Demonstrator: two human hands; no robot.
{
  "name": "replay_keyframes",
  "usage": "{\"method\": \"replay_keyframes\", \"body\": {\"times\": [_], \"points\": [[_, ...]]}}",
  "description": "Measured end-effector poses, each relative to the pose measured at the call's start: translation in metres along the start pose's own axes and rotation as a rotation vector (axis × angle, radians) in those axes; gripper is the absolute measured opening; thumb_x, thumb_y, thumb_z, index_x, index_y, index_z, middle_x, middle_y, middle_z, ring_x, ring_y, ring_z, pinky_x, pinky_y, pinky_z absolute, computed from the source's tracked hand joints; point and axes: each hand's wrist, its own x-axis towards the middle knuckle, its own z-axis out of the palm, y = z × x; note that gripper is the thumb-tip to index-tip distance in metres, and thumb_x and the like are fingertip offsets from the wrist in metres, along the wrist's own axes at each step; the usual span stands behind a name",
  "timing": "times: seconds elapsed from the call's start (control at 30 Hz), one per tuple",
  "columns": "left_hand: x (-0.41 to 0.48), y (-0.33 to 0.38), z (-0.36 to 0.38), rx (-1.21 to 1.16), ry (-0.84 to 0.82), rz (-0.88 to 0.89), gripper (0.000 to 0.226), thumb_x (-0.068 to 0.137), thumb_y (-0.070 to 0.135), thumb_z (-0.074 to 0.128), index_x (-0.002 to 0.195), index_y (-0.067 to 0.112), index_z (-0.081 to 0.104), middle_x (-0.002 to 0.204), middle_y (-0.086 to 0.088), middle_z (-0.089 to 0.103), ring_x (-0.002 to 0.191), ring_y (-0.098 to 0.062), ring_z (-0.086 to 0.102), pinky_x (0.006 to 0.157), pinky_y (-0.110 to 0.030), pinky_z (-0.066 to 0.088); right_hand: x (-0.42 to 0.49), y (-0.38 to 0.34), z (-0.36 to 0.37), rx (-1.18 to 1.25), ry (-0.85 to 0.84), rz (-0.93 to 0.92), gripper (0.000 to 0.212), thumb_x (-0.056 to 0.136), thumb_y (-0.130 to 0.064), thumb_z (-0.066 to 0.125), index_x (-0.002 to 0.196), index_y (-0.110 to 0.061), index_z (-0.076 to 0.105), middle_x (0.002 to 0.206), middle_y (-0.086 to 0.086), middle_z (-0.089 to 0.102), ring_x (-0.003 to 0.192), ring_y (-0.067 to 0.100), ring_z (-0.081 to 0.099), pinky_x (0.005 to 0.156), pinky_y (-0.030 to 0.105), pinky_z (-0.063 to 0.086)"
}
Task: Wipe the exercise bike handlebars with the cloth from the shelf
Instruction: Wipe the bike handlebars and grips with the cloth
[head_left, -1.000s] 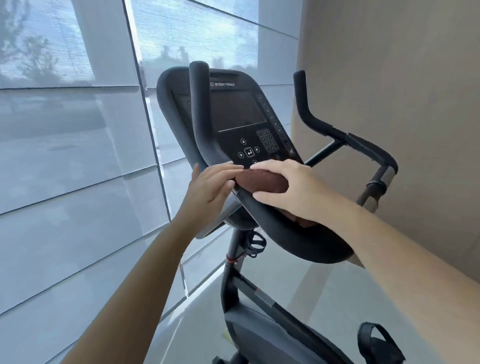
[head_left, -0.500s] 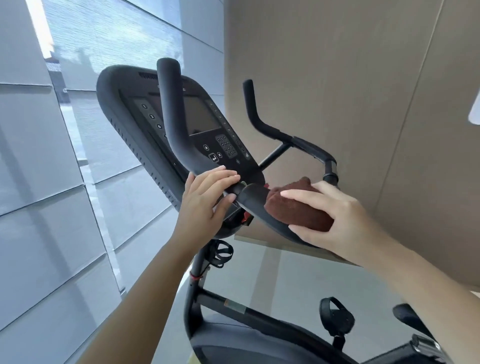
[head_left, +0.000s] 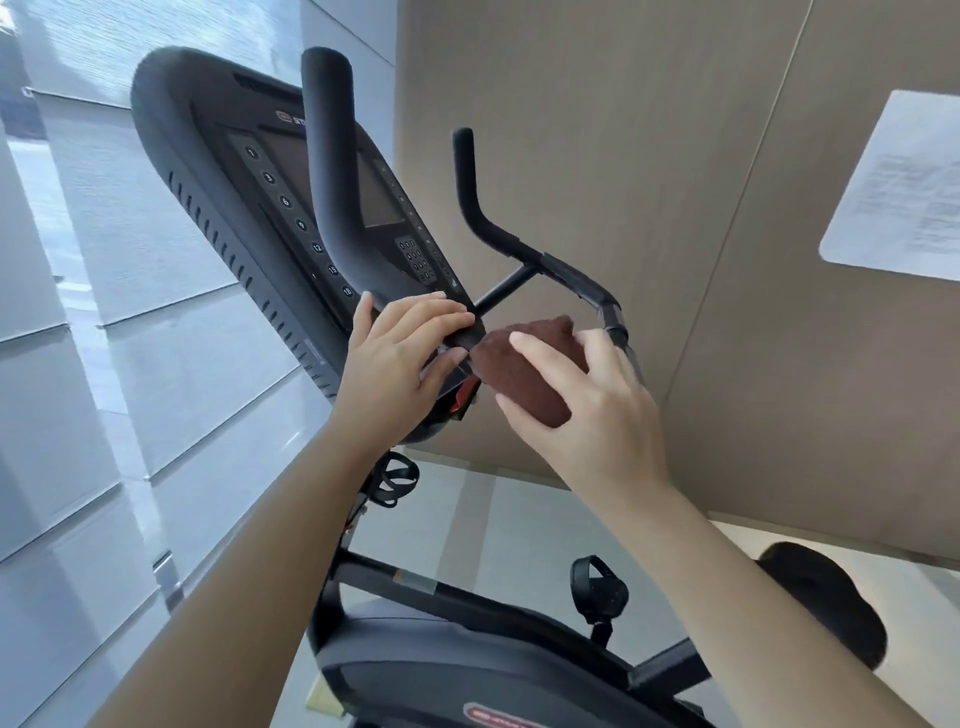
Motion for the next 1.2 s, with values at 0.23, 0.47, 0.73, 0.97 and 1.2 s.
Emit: {"method": "replay_keyframes", "body": {"times": [0.23, 0.47, 0.73, 0.97, 1.2], "points": [[0.0, 0.003, 0.004, -0.041, 0.023, -0.025, 0.025, 0.09, 0.021, 0.049, 0.106, 0.011, 0.066, 0.11, -0.002, 0.066, 0.112, -0.023, 0.054, 0.096, -0.059, 0.032, -0.042, 0.044, -0.024, 0.153, 0.08, 0.308, 0.04, 0.076, -0.028, 0.069, 0.115, -0.019, 0.065, 0.089, 0.004, 0.053, 0.08, 0.023, 0.057, 0.074, 0.01, 0.039], [0.0, 0.002, 0.007, -0.102, 0.046, -0.059, 0.028, 0.09, 0.025, 0.046, 0.105, 0.011, 0.066, 0.11, -0.002, 0.066, 0.113, -0.021, 0.049, 0.098, -0.054, 0.029, -0.001, 0.02, -0.019, 0.358, 0.215, 0.445, 0.042, 0.074, -0.036, 0.065, 0.116, -0.032, 0.061, 0.1, -0.007, 0.056, 0.088, -0.005, 0.047, 0.075, -0.007, 0.029], [0.001, 0.002, 0.011, -0.118, 0.065, -0.056, 0.033, 0.092, 0.03, 0.044, 0.103, 0.009, 0.067, 0.107, -0.005, 0.067, 0.113, -0.02, 0.048, 0.096, -0.055, 0.032, 0.033, 0.046, -0.051, 0.174, 0.263, 0.384, 0.044, 0.077, -0.03, 0.071, 0.119, -0.027, 0.061, 0.102, 0.002, 0.054, 0.087, 0.007, 0.047, 0.077, 0.006, 0.031], [0.0, 0.006, 0.008, -0.113, 0.058, -0.087, 0.033, 0.09, 0.028, 0.043, 0.103, 0.009, 0.066, 0.108, -0.005, 0.067, 0.113, -0.021, 0.049, 0.099, -0.043, 0.026, 0.02, 0.004, -0.02, 0.2, -0.277, 0.248, 0.046, 0.076, -0.041, 0.067, 0.121, -0.04, 0.056, 0.107, 0.0, 0.054, 0.099, 0.019, 0.053, 0.082, 0.033, 0.048], [0.002, 0.014, 0.005, -0.101, 0.058, -0.118, 0.023, 0.086, 0.013, 0.053, 0.104, 0.006, 0.067, 0.108, -0.006, 0.067, 0.112, -0.023, 0.051, 0.095, -0.049, 0.035, 0.035, 0.031, -0.032, 0.521, -0.623, 0.244, 0.051, 0.075, -0.045, 0.068, 0.119, -0.06, 0.046, 0.113, -0.015, 0.049, 0.104, -0.001, 0.048, 0.079, 0.014, 0.037]]}}
